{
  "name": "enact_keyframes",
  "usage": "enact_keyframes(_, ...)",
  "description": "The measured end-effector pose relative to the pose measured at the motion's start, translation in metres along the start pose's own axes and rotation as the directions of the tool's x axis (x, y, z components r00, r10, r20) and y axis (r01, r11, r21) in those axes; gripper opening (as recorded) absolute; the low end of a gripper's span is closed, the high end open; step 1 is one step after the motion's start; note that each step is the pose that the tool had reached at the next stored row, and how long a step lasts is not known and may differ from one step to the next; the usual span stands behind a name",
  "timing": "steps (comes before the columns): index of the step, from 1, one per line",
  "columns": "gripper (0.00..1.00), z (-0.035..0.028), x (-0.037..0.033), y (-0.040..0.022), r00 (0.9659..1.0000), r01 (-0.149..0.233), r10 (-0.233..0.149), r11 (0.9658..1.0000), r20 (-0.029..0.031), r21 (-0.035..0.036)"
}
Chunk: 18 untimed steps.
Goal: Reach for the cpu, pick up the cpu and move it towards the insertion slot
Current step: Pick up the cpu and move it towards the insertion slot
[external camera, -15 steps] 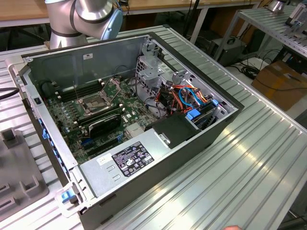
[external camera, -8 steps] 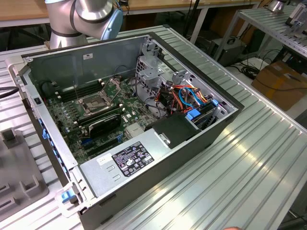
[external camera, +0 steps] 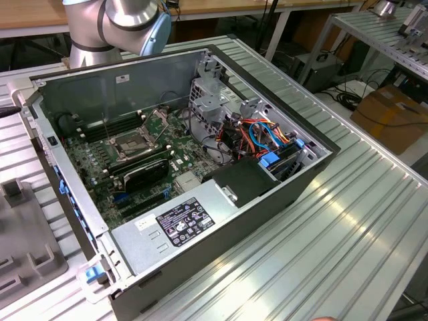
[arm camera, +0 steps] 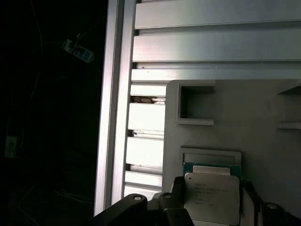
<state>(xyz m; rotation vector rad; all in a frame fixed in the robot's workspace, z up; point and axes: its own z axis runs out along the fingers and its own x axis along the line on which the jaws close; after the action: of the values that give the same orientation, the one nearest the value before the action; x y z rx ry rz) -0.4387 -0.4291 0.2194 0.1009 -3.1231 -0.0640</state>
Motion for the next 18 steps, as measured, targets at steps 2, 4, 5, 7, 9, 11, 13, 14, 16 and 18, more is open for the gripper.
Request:
enact_keyframes(2,0.55,-0.0001,0.0001,0.0000,1.0000,0.000,0.000,1.0000,-0.0002,0.0002)
enact_keyframes(4,0.55,-0.0001,0.0001,0.0000,1.0000,0.000,0.000,1.0000,-0.0002,0.0001)
enact_keyframes(5,0.55,-0.0001,0.0000,0.0000,1.0000,0.000,0.000,1.0000,-0.0003,0.0002)
enact_keyframes(7,0.55,-0.0009,0.0001,0.0000,1.0000,0.000,0.000,1.0000,-0.0005,0.0003)
enact_keyframes(9,0.55,-0.0034,0.0001,0.0001,1.0000,0.000,0.000,1.0000,-0.0003,0.0002)
enact_keyframes(11,0.55,-0.0073,0.0002,0.0003,1.0000,0.000,0.000,1.0000,-0.0003,0.0002)
enact_keyframes(13,0.55,-0.0102,0.0002,0.0004,1.0000,0.000,0.000,1.0000,-0.0001,0.0001)
enact_keyframes(14,0.55,-0.0108,0.0002,0.0004,1.0000,0.000,0.000,1.0000,-0.0002,0.0002)
enact_keyframes(16,0.55,-0.0109,0.0002,0.0004,1.0000,0.000,0.000,1.0000,-0.0001,0.0001)
enact_keyframes(18,0.55,-0.0110,0.0002,0.0004,1.0000,0.000,0.000,1.0000,-0.0002,0.0002)
